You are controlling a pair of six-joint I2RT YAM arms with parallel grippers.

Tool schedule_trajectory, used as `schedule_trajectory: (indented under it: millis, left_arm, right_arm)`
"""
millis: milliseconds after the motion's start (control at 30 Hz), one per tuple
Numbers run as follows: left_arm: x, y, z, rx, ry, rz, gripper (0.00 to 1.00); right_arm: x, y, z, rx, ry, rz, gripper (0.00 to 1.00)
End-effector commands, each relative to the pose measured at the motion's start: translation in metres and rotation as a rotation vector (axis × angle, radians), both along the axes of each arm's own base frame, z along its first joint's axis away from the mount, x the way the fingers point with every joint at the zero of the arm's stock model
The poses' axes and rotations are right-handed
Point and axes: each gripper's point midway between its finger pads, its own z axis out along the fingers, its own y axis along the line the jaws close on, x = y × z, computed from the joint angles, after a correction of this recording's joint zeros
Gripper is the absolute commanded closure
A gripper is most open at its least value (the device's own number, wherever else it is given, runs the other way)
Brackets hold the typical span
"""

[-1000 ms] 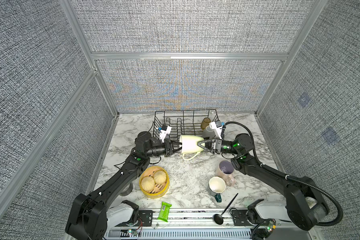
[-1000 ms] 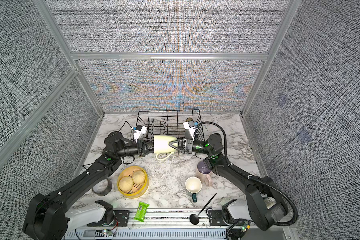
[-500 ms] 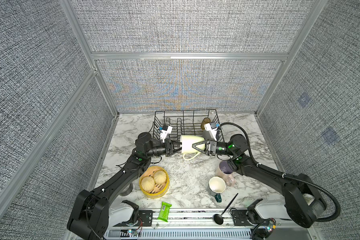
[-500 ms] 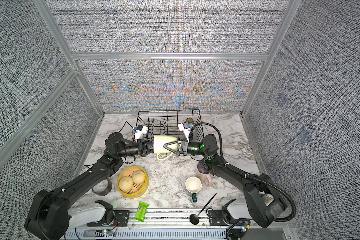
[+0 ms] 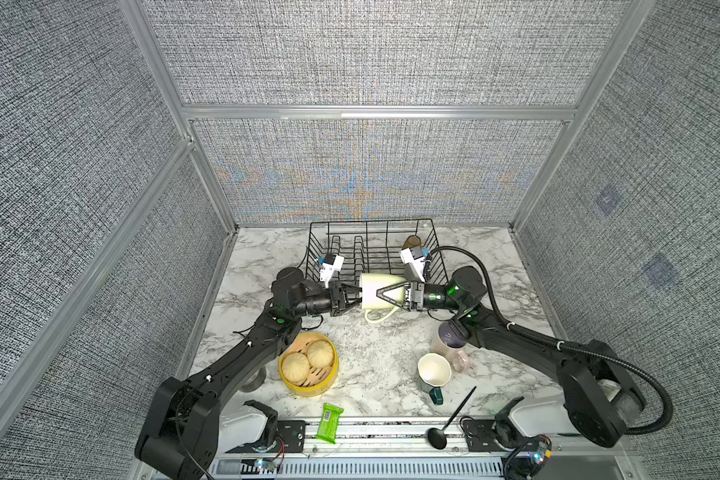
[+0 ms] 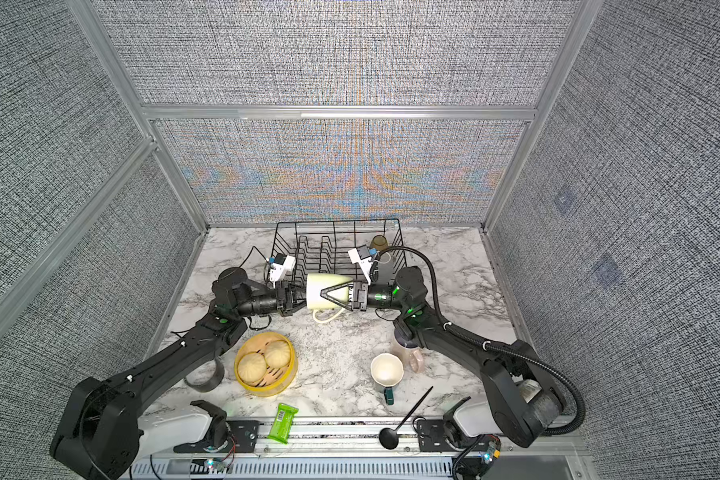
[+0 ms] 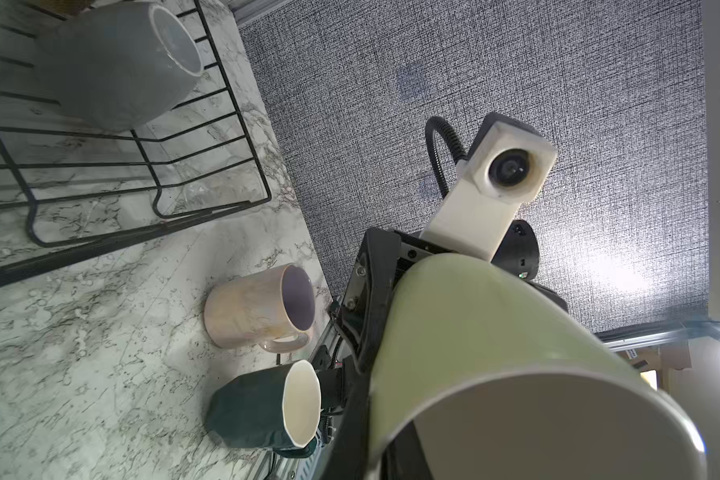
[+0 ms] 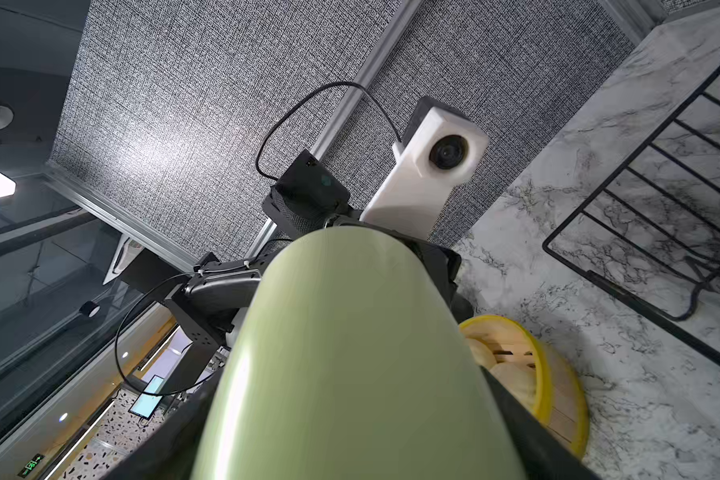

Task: Load the cups into the dish rack
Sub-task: 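Grasp the light-green mug with the right gripper while the left gripper releases, then carry the light-green mug with the right gripper over the rack while the left withdraws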

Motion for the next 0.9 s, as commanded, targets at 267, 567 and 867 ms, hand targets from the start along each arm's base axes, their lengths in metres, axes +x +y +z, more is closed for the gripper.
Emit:
schedule_trajectory:
  millis: [267,567,867]
  left_arm:
    - [0.009,0.003,-0.02,0.1,0.034,0.05,0.8]
    - [0.011,0.034,-0.039,0.291,0.001,0.226,0.45]
    - [0.002,0.067,-0.048,0.467,-0.053,0.333,0.38]
  right_arm:
    - [0.002,-0.001,0.011,0.04,-0.065,0.006,0.23]
    - [0.041,-0.026,-0.036,-0.221,0.008,-0.176,0.24]
    - [0.07,-0.052,-0.051,-0.523,-0.067,-0.333,0.24]
